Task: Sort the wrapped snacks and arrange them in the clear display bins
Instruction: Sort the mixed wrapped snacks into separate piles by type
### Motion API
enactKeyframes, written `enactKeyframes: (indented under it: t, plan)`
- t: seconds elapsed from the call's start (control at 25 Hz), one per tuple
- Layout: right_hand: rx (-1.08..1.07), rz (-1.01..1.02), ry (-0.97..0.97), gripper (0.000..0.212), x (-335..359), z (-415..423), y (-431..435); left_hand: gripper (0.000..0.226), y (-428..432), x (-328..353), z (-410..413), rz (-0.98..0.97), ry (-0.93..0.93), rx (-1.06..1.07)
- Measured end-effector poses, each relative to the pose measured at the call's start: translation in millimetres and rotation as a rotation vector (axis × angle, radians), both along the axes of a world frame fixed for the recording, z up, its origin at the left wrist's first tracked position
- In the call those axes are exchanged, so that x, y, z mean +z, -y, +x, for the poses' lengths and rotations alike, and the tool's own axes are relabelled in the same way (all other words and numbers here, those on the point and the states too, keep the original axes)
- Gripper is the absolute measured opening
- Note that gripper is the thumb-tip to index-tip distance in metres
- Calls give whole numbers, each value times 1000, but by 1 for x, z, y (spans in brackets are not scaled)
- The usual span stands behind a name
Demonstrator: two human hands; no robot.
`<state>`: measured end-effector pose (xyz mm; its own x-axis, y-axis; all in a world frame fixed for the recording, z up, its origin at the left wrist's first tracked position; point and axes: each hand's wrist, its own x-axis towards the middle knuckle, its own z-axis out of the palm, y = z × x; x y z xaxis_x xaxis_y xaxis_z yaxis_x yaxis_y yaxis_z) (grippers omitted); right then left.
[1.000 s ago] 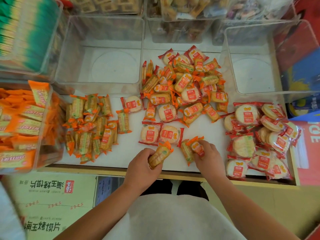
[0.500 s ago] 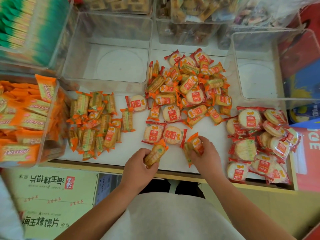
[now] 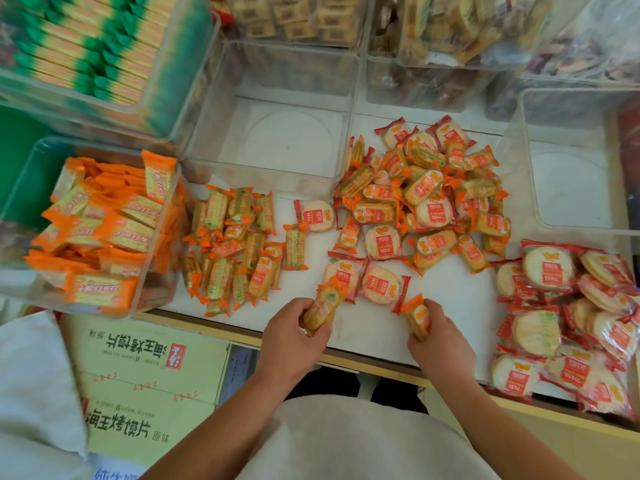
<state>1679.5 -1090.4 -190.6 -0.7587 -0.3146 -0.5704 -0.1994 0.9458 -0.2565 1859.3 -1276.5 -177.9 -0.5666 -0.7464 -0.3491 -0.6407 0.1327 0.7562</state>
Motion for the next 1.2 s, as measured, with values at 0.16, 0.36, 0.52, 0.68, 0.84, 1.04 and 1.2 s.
enactKeyframes:
  t: [0.16,0.36,0.52,0.68,0.84,1.04,1.2]
  plan:
    - [-32,-87,-10,68,31,13,5,25,45,7,2,-57,26,77]
    - [19,-200,72,71,59,25,32,37,128,7,-35,-254,113,97]
    - [49,-260,150,75,59,29,62,62,154,10,-37,-326,159,129]
    - [180,-242,192,78,50,45,116,50,112,2,17,-302,-2,193]
    - [215,-284,272,80,24,78,169,42,52,-6,73,-172,58,270]
    - [53,-385,519,66,9,98,195,46,27,-11,96,-80,162,245]
    - [-13,-373,518,32,6,92,170,44,13,-12,83,-8,175,162]
